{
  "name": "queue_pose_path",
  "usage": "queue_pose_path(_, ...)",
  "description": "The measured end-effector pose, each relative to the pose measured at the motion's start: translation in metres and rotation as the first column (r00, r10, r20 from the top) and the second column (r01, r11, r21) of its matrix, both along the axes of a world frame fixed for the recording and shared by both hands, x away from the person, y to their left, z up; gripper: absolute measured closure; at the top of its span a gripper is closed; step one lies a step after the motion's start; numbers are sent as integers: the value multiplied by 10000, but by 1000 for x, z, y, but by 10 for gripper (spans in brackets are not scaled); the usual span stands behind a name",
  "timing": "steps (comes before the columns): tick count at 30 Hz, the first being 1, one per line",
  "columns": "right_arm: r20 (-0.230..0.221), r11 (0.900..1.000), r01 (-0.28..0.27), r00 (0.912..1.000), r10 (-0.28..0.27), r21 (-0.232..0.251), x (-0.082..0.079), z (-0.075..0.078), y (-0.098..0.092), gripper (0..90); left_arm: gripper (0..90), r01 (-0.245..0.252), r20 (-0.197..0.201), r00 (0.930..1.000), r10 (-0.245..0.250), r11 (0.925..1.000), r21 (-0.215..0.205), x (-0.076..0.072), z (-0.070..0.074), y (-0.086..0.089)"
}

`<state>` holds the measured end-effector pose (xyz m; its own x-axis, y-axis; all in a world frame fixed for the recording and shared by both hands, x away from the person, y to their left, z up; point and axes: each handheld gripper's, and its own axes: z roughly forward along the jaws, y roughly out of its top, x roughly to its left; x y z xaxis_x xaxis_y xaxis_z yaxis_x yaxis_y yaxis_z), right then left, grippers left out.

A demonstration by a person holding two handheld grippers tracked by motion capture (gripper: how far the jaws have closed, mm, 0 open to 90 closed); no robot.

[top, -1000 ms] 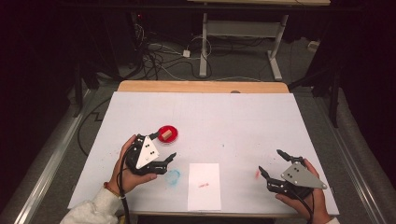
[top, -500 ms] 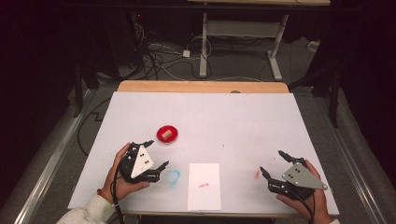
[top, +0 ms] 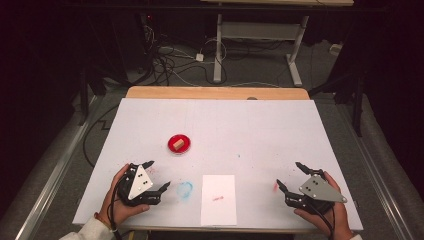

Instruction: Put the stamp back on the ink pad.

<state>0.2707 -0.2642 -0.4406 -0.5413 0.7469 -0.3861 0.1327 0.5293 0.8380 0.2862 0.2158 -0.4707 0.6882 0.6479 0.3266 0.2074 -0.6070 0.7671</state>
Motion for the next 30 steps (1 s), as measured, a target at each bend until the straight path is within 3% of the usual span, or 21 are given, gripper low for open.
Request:
queue_pose_path(3,0,10000,-22,10000,22,2,0,0,0,248,172,-32,-10,10000,32,9998,201,-2,-2,0)
queue_pose_path(8,1,10000,-86,10000,86,19,1,0,0,248,172,-4,-54,10000,5,9998,187,-1,-3,-1)
queue_pose_path(30,54,9997,-161,9999,162,-166,-3,2,3,255,171,116,31,9999,-116,9998,-145,-7,3,0)
